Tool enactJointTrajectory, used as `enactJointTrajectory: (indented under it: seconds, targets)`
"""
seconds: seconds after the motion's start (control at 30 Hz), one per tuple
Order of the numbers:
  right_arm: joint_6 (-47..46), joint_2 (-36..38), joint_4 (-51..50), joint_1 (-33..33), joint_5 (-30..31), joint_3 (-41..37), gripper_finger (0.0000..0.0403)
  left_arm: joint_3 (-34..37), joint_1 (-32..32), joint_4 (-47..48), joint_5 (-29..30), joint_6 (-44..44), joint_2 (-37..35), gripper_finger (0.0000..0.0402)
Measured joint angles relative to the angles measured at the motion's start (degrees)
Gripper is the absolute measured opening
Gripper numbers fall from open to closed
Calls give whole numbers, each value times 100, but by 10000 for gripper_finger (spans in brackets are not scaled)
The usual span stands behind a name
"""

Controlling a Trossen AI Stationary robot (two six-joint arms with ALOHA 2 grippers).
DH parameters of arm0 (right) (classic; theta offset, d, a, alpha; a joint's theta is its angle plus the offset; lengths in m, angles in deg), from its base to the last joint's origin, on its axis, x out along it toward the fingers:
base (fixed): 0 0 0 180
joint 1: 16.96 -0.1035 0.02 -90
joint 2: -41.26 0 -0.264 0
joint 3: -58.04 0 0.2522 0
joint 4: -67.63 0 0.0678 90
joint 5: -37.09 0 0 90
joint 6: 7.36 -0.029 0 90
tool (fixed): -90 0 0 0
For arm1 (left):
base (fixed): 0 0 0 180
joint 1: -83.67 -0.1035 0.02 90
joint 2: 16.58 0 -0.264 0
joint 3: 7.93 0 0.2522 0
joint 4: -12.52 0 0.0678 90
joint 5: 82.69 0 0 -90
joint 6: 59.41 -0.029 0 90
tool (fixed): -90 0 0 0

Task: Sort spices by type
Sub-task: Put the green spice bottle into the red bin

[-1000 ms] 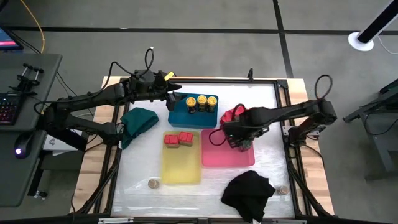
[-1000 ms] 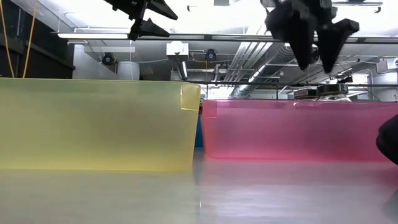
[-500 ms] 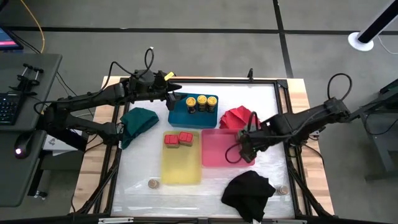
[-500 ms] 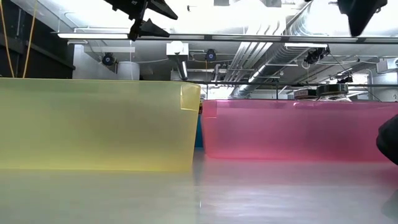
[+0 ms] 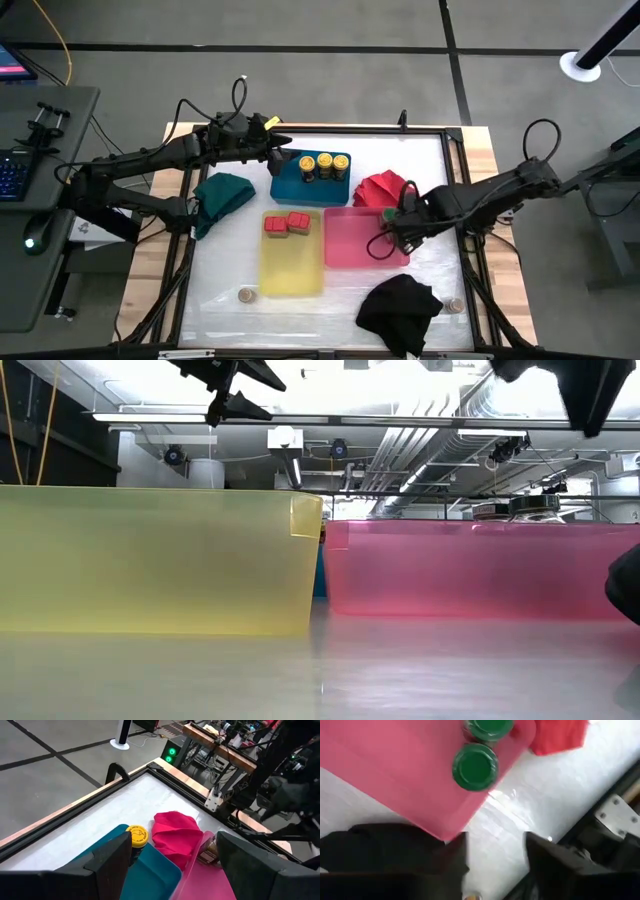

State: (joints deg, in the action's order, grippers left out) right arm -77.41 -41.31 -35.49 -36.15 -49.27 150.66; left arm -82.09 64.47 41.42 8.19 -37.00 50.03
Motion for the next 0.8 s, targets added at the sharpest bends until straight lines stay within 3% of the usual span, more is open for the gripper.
enactJointTrajectory:
  seconds: [0.13, 0.2, 0.33, 0.57, 0.8]
  targets:
    - [334, -8, 491, 140, -85, -527, 55, 0, -2, 2, -1, 7, -2, 278]
    - [420, -25, 580, 188, -72, -862, 18, 0, 0, 2, -2, 4, 0, 278]
    - [53, -25, 575, 317, 65, -1268, 19, 0, -2, 2, -2, 7, -1, 278]
    - [49, -21, 1656, 511, 66, -1586, 2, 0, -2, -2, -2, 23, -2, 278]
    - [-199, -19, 1695, 583, 195, -1717, 1, 0, 0, 1, -2, 151, -2, 278]
